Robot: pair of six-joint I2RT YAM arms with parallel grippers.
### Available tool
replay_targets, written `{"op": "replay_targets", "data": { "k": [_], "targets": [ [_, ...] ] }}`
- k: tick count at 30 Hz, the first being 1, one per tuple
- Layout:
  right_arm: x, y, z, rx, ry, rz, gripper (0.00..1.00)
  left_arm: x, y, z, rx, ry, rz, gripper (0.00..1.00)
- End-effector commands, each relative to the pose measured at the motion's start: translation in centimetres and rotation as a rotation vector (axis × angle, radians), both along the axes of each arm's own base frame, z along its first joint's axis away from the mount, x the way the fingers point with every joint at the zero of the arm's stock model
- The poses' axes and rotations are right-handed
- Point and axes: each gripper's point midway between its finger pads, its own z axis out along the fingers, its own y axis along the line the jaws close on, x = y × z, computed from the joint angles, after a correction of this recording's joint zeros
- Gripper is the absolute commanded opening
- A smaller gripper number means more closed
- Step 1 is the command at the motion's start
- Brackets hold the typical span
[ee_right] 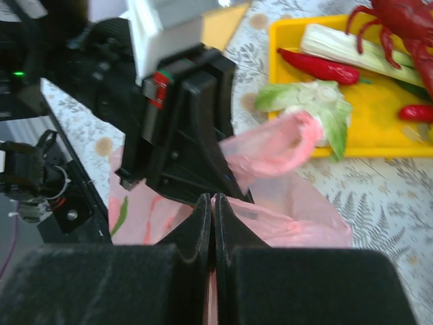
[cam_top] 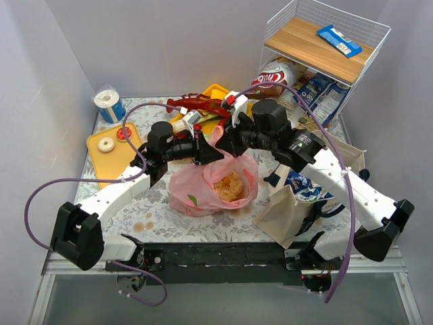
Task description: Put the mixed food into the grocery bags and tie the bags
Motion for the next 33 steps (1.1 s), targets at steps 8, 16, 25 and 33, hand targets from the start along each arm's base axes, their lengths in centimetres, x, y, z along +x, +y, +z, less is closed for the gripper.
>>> {"op": "replay_targets", "data": {
  "k": [8,16,25,33],
  "targets": [
    [0.2,4.4,3.8,0.154,-0.029,0.143,0.01,-3.2,-0.6,1.9,-0.010,-0.061,-0.224,0.09],
    [1.7,5.2,2.4,0.152,-0.008,0.088,0.01,-3.4,0.2,2.5,0.002,-0.072,-0.159,0.60],
    [2.3,5.6,1.3,0.161,0.035,0.046,0.01,-3.6,-0.1,3.2,-0.037,-0.032,-0.159,0.80],
    [3.6,3.5,2.2,0.134,0.000,-0.075,0.01,-2.9,2.2,3.8,0.057,-0.117,-0.006,0.85]
  ]
}}
